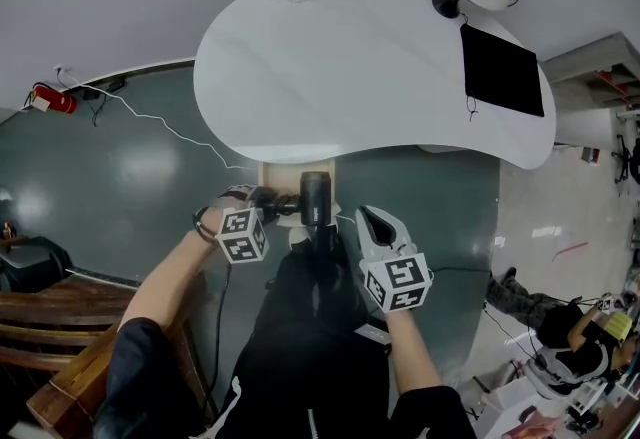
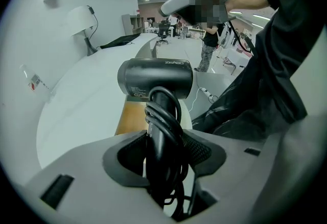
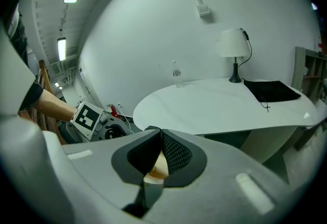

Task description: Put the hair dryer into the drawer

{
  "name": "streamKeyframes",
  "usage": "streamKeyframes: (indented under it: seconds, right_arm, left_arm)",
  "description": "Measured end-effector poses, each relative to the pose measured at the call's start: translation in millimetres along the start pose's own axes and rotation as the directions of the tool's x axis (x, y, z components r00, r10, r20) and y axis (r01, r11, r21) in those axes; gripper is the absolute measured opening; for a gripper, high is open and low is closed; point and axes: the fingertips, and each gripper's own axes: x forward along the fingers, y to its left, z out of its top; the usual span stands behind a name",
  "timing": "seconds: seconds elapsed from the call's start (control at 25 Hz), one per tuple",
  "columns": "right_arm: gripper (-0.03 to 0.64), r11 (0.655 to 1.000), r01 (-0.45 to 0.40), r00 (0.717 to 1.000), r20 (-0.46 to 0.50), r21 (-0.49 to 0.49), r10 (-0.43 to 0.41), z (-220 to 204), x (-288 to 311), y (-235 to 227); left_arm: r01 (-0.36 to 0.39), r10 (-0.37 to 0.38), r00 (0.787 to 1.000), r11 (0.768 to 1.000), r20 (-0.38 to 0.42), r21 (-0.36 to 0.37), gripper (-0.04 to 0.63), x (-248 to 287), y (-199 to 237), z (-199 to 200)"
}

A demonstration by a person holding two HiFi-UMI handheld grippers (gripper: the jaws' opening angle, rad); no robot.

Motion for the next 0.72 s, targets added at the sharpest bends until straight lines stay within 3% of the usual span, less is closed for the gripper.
streamKeyframes:
  seconds: [0.72]
  right_arm:
    - [0.006,0.999,0.025,0.999,-0.036,0.043,-0.023,-22.5,5.9,-9.9]
  left_arm:
    - [0.052,-0.047,0.993,0.998,-0.109,0.045,0.210,56.1,13.5,-20.9]
